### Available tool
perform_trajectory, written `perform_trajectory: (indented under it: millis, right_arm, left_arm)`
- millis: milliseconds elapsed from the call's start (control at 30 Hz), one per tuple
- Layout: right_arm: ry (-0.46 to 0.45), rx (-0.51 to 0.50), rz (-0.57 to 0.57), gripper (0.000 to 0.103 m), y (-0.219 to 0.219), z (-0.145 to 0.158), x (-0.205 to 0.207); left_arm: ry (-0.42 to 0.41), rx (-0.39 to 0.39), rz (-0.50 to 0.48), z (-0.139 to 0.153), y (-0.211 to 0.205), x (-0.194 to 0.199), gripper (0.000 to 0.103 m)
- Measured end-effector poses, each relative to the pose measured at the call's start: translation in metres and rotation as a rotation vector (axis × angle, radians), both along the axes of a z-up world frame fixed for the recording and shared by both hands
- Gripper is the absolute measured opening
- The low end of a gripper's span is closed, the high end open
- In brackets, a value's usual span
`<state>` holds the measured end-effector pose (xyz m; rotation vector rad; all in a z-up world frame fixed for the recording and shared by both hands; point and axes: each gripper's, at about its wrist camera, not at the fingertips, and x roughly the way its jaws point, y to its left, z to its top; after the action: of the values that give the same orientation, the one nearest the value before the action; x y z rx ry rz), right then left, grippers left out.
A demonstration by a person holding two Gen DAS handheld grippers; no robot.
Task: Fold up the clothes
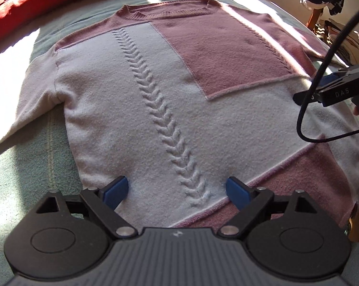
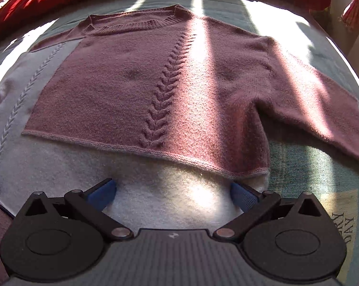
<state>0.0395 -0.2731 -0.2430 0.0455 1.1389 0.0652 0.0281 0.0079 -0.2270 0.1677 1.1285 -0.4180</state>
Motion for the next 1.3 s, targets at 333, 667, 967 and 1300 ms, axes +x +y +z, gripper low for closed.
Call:
perform_trajectory:
  millis: [333, 667, 967, 1300]
  right_arm:
    - [-0.009, -0.047, -0.063, 0.103, 0.000, 0.004, -0.061]
    - [-0.055, -0.031, 0.174, 0.103, 0.032, 0.004, -0.078]
    - [-0.008, -0.017, 0.198, 0.103, -0.006, 0.001, -0.102]
    - [-0.065, -0.022, 0.256, 0.103, -0.008, -0.001, -0.114]
  left_arm:
    - [-0.029, 0.003, -0.192, 0.006, 0.004, -0.016, 0.089]
    - [-0.033, 0.015, -0.244, 0.000, -0.010, -0.047, 0.091]
    - [-0.072, 0.060, -0.183, 0.017, -0.021, -0.074, 0.092]
    - [-0.008, 0.113, -0.153, -0.005, -0.039, -0.116, 0.093]
